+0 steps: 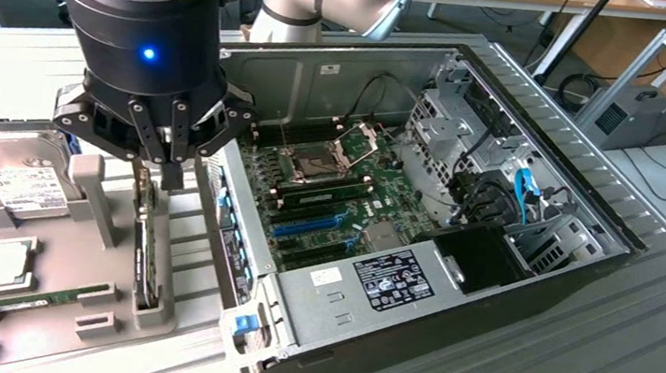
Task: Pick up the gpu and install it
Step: 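Reach for the gpu, then pick up the gpu and move the gpu toward the slot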
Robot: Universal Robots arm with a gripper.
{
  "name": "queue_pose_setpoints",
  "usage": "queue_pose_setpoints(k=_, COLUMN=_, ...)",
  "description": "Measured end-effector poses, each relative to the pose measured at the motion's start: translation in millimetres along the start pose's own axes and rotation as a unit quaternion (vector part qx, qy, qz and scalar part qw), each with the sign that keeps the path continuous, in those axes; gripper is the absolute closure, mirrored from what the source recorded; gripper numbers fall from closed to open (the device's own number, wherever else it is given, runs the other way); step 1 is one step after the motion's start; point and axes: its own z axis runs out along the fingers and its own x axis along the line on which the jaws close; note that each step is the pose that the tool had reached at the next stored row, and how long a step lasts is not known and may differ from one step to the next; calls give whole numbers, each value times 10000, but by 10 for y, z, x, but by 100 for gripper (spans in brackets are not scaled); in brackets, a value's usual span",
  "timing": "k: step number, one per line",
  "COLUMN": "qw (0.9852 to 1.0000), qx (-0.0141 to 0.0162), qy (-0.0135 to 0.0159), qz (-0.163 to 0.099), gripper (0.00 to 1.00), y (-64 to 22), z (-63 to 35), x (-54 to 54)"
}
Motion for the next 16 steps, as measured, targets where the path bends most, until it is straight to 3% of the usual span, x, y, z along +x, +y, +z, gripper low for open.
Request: queue_pose_setpoints(k=16, qw=10000, qx=0, qy=0, qz=0, gripper=89, y=-28, z=-1, x=11)
